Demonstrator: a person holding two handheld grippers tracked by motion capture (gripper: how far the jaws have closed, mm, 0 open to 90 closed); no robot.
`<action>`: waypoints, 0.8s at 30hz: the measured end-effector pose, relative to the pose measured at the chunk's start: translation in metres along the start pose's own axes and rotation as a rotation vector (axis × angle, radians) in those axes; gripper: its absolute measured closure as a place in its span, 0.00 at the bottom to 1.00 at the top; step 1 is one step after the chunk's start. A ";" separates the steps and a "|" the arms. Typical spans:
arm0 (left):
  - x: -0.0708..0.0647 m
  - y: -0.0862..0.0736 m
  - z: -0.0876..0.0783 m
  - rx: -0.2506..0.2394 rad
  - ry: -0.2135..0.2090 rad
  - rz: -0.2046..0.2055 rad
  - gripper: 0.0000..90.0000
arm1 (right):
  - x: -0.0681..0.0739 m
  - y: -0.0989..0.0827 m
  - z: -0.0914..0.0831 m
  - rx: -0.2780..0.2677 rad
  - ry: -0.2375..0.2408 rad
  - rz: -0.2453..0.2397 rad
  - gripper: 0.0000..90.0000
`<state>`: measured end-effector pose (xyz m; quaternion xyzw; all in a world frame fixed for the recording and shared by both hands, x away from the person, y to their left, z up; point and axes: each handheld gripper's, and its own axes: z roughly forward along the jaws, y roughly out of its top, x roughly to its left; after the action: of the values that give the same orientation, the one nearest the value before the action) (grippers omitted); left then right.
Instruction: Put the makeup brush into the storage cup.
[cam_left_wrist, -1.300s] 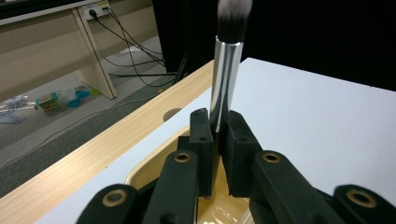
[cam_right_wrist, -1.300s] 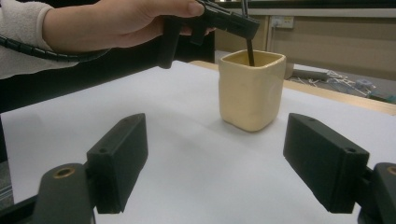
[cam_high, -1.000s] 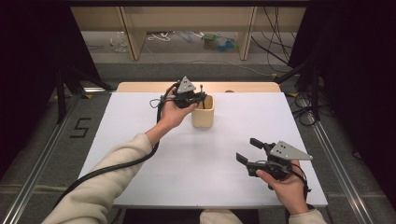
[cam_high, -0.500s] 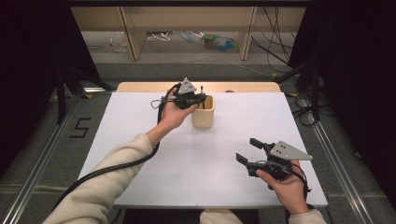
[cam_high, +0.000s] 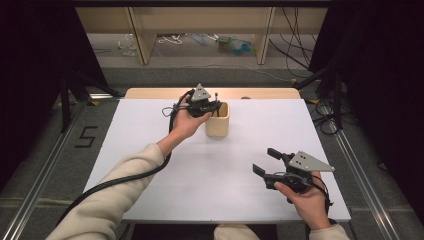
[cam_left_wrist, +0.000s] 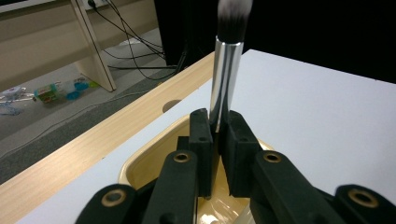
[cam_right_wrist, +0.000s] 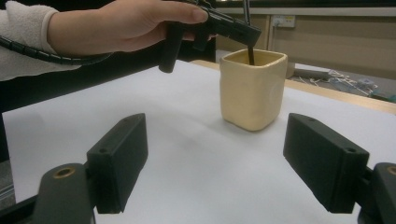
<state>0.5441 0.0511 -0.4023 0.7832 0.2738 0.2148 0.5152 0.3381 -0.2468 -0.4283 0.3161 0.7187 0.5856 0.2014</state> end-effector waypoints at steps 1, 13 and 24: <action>0.000 0.000 0.000 0.000 0.001 -0.001 0.92 | 0.000 0.000 0.000 0.000 0.001 -0.001 0.26; 0.001 -0.002 0.002 0.012 -0.002 -0.010 0.91 | 0.000 0.000 0.000 0.002 -0.002 -0.004 0.26; 0.008 -0.004 -0.007 -0.005 0.048 -0.047 0.25 | 0.000 0.000 0.000 0.004 0.000 -0.003 0.26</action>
<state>0.5448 0.0620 -0.4030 0.7699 0.3038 0.2221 0.5154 0.3382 -0.2470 -0.4285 0.3156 0.7202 0.5840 0.2018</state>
